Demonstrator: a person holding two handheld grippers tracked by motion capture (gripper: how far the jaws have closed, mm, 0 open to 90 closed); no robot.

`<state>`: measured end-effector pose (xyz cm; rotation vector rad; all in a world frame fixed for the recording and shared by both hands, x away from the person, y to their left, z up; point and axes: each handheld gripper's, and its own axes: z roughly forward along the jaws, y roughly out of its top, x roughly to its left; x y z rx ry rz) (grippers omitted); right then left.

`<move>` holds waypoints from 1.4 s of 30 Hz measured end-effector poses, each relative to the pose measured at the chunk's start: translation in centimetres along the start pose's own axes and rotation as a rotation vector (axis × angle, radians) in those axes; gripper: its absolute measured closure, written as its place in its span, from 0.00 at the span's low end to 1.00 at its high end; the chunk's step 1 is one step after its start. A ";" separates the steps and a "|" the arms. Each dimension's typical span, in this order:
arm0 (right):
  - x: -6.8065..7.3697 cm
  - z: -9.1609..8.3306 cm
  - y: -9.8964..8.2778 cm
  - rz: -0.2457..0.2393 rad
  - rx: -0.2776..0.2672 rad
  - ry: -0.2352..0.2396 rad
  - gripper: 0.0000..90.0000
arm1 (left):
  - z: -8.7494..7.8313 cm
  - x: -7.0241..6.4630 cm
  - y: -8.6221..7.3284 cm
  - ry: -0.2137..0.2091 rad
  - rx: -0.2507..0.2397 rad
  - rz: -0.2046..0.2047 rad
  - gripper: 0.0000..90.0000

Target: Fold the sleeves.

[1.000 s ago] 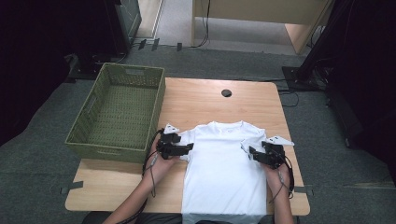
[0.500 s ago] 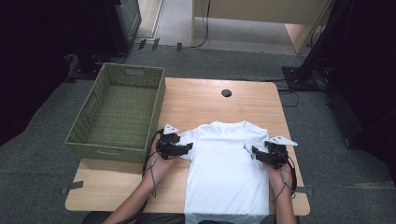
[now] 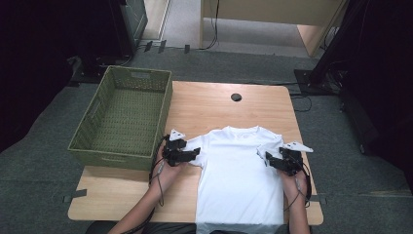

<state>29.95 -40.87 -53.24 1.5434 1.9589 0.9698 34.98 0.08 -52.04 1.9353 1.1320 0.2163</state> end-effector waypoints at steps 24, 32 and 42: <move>-0.2 0.0 0.0 -0.004 0.003 -0.017 0.36 | 0.6 0.1 -0.5 0.050 -0.022 0.040 0.33; -0.1 0.0 0.0 -0.005 0.006 -0.021 0.35 | 0.6 0.2 -0.5 0.078 -0.035 0.001 0.32; 0.3 0.1 0.0 -0.005 0.006 -0.031 0.33 | 0.9 -0.8 -0.5 0.082 -0.013 0.073 0.48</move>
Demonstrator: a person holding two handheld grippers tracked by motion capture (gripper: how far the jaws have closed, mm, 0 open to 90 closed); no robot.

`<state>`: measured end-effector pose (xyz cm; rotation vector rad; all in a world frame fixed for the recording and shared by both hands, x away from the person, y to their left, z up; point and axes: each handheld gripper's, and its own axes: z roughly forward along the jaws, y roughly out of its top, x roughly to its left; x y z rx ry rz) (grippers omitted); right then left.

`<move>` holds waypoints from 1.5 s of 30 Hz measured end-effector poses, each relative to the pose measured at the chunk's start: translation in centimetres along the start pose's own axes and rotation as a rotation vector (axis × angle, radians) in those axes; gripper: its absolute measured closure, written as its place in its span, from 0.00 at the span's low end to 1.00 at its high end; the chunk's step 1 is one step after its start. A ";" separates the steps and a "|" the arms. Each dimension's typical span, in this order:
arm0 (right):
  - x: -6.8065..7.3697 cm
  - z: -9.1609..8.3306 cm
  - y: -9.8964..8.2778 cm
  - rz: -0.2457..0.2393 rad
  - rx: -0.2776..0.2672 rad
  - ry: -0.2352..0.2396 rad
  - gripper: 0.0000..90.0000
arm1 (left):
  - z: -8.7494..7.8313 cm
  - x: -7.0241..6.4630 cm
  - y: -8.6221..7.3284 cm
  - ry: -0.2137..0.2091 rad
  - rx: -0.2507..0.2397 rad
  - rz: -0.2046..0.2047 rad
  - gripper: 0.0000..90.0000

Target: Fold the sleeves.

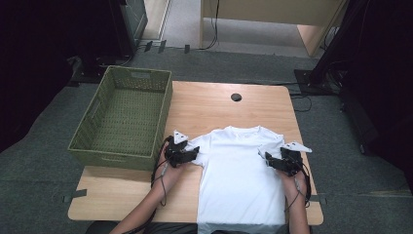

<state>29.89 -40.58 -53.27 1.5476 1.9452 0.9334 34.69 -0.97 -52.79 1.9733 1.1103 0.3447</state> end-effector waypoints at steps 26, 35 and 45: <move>1.9 0.3 0.2 -0.035 0.008 0.044 0.32 | -0.7 0.7 0.7 -0.099 0.039 -0.174 0.92; 1.9 0.3 0.2 -0.037 0.005 0.044 0.32 | -0.9 -0.5 1.6 -0.133 0.039 -0.167 0.94; 2.0 0.3 0.2 -0.037 0.005 0.042 0.31 | -1.0 -1.9 2.6 -0.162 0.041 -0.153 0.94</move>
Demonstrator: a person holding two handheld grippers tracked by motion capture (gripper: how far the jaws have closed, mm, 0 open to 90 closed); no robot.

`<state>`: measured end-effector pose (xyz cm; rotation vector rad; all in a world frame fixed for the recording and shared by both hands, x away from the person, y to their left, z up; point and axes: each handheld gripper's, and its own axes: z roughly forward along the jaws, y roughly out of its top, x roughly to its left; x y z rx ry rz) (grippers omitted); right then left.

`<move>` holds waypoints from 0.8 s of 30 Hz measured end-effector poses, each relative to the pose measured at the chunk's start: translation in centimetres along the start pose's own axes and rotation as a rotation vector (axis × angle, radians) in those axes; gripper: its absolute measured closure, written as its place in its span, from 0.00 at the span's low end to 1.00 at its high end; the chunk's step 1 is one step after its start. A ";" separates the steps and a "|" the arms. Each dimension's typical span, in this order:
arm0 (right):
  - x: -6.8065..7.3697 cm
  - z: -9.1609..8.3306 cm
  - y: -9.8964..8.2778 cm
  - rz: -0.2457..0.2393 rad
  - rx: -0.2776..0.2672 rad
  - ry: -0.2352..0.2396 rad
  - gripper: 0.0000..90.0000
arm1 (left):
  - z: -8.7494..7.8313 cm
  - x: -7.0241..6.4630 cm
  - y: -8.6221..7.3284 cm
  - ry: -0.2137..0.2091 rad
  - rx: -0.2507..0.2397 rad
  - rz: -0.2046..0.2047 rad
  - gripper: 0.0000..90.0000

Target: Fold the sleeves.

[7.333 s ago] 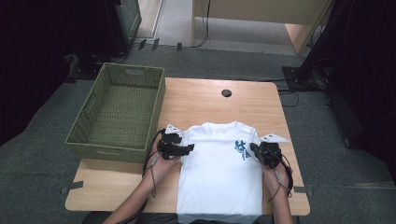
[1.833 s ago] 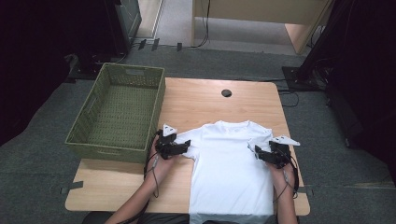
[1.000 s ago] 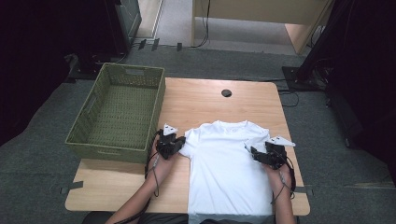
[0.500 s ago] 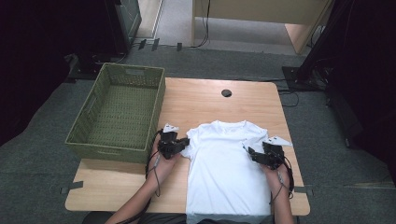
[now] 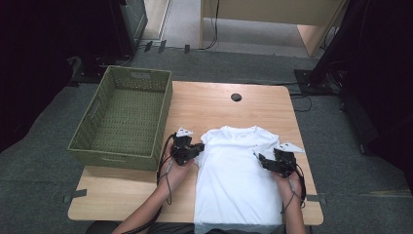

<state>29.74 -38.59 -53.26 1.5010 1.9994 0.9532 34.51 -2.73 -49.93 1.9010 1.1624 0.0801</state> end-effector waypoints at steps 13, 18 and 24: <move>0.0 0.0 0.0 0.000 0.000 -0.001 0.31 | 0.5 -1.7 0.7 -0.026 0.025 0.022 0.94; 0.1 0.0 0.0 0.000 0.000 -0.002 0.31 | 0.6 -2.2 1.0 -0.034 0.037 0.027 0.93; 0.1 0.0 0.0 -0.001 0.000 -0.003 0.31 | 0.9 -2.8 1.4 -0.050 0.035 0.034 0.92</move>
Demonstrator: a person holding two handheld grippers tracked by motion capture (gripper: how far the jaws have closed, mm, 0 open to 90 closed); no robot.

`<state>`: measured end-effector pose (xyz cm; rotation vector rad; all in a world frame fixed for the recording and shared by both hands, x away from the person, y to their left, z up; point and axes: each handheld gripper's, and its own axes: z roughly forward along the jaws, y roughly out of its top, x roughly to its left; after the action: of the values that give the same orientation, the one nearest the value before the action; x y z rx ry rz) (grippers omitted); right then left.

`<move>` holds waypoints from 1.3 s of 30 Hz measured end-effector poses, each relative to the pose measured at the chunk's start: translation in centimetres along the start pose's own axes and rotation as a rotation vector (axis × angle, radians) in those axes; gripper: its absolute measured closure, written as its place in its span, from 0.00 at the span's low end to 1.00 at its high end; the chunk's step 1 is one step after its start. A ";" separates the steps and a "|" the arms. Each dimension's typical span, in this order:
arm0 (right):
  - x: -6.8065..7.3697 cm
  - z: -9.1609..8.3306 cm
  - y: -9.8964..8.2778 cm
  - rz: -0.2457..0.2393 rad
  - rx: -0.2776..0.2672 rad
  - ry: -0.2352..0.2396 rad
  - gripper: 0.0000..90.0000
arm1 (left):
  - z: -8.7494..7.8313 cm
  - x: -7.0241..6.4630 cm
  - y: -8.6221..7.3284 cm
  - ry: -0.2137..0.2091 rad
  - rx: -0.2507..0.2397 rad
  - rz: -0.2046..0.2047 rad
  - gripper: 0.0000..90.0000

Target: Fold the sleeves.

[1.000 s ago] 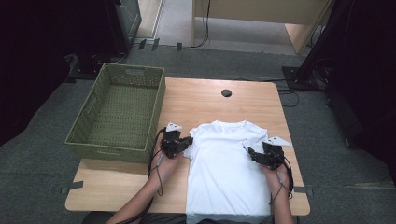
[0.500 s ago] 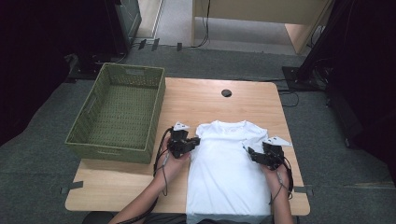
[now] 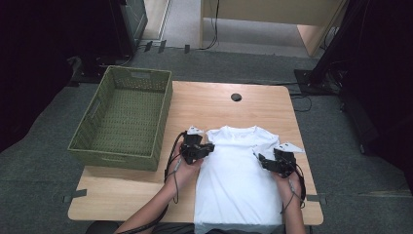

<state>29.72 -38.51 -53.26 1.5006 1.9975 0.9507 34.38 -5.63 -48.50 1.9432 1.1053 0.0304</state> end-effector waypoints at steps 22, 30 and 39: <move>0.0 0.0 0.0 0.001 0.000 0.000 0.31 | 3.3 -1.2 -0.3 -0.079 0.073 -0.009 0.89; 0.0 0.0 0.0 0.001 0.000 0.000 0.31 | 3.5 -2.1 -0.1 -0.097 0.073 0.020 0.88; 0.0 0.0 0.0 0.002 0.000 0.001 0.31 | 1.6 -1.6 1.0 -0.117 0.031 0.015 0.74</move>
<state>29.71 -38.51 -53.26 1.5021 1.9967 0.9525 34.76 -8.06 -48.24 1.9547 1.0197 -0.0918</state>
